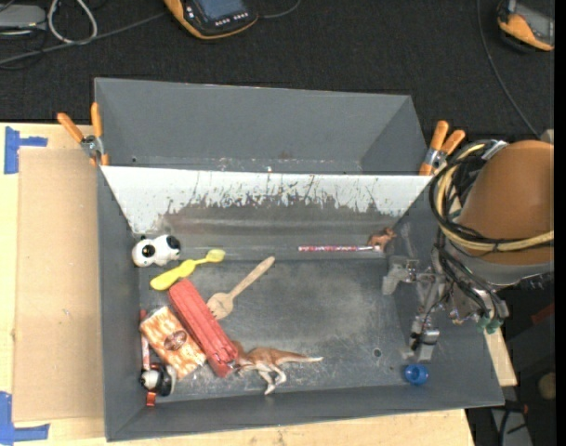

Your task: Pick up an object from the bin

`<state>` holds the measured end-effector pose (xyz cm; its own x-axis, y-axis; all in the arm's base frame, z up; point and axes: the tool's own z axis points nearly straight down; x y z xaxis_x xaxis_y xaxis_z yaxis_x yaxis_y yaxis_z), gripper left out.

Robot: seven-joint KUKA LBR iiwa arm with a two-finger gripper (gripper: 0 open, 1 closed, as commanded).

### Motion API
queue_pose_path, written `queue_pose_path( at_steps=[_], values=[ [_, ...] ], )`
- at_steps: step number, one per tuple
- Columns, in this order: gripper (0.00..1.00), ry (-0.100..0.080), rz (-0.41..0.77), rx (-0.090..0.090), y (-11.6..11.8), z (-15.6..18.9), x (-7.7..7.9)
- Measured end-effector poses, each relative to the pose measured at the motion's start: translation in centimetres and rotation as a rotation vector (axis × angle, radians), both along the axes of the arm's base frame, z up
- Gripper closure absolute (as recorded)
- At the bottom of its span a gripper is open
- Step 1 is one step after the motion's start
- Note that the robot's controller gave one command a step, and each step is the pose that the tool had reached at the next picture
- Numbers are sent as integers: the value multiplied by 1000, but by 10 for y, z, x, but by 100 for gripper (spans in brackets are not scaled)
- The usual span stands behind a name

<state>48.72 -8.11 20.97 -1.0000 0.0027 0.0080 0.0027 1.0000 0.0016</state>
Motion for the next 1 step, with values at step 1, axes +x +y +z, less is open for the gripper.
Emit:
queue_pose_path(
  at_steps=[1],
  values=[
    [0, -7, 4, -1, 1, 3, 2]
  ],
)
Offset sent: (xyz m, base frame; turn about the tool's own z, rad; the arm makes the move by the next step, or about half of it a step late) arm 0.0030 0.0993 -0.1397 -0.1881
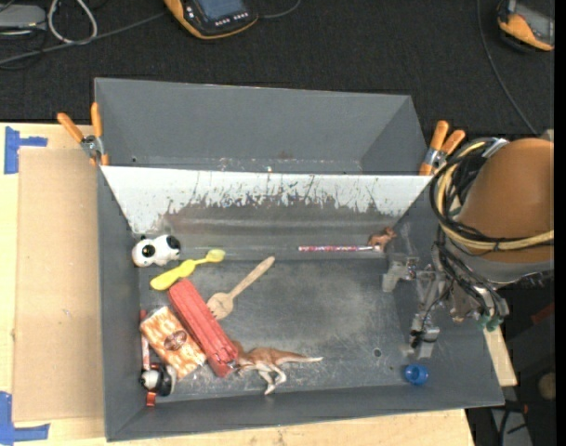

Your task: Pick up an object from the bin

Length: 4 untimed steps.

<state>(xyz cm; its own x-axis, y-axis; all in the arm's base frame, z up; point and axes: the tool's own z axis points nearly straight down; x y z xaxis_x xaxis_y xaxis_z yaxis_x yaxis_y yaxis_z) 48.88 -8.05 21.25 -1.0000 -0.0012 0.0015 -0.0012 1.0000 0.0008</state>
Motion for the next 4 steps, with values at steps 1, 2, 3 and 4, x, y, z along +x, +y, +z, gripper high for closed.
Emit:
queue_pose_path(
  at_steps=[1, 2, 3, 4],
  values=[
    [0, -3, 88, 0, 47, -68, 1],
    [0, -5, 335, -3, 138, -82, -10],
    [0, 1, 189, 2, 185, -70, 10],
    [0, -2, 192, 2, 185, -71, 10]
  ],
)
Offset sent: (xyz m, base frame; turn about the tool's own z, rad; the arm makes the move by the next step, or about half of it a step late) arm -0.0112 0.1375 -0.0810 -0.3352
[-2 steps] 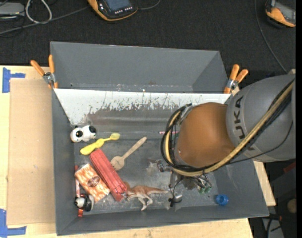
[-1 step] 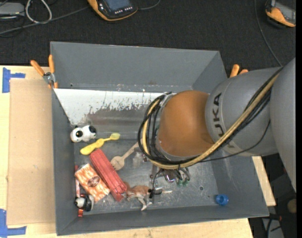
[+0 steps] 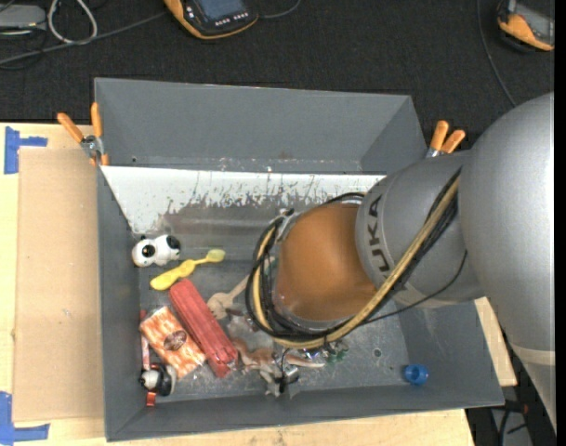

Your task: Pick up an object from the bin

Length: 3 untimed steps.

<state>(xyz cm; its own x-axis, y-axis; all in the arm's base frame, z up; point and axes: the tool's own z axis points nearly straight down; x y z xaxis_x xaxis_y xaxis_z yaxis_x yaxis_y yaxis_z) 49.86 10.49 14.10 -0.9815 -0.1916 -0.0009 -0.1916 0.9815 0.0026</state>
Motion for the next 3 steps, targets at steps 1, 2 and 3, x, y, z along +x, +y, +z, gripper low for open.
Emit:
queue_pose_path(
  at_steps=[1, 2, 3],
  values=[
    [100, 1, 411, 1, -12, -72, -21],
    [100, 1, 411, 1, -12, -72, -21],
    [100, 13, 410, 1, -12, -44, -24]
  ],
)
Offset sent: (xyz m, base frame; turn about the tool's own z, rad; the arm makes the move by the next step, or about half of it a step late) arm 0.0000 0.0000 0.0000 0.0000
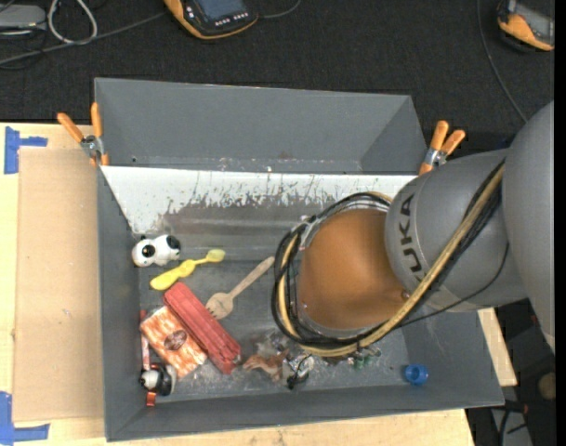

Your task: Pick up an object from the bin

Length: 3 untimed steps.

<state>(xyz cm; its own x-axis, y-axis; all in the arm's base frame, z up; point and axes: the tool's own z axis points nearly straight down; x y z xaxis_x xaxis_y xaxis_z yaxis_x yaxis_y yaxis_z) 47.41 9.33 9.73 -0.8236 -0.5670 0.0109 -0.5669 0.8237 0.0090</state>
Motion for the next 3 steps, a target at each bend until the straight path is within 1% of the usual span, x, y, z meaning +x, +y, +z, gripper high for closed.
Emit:
queue_pose_path(
  at_steps=[1, 3],
  values=[
    [100, -10, -2, 2, 1, 36, 3],
    [100, -7, -4, 2, 1, 74, 2]
  ],
)
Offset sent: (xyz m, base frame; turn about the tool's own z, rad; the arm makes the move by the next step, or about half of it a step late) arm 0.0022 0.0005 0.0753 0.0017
